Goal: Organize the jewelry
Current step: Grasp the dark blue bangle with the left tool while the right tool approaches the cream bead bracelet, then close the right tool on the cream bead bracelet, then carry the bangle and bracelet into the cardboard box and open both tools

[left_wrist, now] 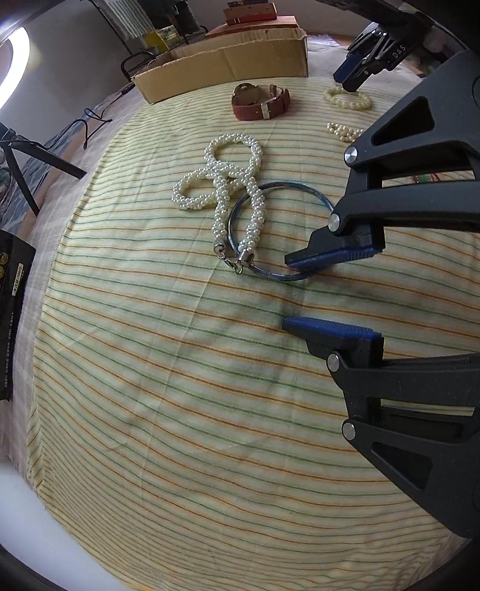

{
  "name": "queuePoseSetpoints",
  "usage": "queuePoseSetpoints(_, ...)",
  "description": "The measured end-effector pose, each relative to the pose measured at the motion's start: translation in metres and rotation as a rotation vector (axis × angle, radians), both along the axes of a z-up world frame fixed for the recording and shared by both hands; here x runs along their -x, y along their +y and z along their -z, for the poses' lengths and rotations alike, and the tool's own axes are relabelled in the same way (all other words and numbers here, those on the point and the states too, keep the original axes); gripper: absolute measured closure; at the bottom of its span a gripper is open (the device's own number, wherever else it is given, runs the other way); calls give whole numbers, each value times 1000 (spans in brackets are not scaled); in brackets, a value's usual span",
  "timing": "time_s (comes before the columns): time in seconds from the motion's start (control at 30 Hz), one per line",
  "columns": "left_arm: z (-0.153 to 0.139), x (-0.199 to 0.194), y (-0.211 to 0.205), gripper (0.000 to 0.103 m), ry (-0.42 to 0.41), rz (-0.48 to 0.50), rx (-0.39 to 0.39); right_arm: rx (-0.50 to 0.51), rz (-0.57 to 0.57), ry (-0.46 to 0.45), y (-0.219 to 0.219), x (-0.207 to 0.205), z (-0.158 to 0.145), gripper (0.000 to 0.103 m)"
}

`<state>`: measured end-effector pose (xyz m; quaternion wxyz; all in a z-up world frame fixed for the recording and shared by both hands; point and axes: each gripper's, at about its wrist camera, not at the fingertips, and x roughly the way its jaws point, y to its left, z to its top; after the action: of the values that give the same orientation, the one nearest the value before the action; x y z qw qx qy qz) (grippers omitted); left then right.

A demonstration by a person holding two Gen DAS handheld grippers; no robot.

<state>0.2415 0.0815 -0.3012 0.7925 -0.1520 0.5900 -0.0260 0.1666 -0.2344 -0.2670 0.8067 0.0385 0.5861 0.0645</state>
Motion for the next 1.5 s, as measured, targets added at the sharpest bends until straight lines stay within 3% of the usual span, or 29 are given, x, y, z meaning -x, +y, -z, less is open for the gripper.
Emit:
queuePoseSetpoints(0.17,1,-2,3,96,-7,-24,-9,26,-29,8,5,-2,2,59)
queuePoseSetpoints(0.4,0,1,8,101,-20,-42,5,113,-98,17,26,-10,8,62)
queuePoseSetpoints(0.47,-2,3,10,101,-25,-53,9,112,-111,10,30,-10,7,79)
queuePoseSetpoints(0.5,-4,4,10,101,-27,-53,7,99,-113,11,32,-11,7,97)
queuePoseSetpoints(0.8,-28,31,24,101,-82,-76,-3,-43,-63,2,31,0,-2,97)
queuePoseSetpoints(1.07,-61,53,23,102,-147,-52,0,-67,-62,-83,28,19,-32,97)
queuePoseSetpoints(1.5,-117,71,-35,102,-256,79,22,-80,-36,-221,-11,54,-88,97)
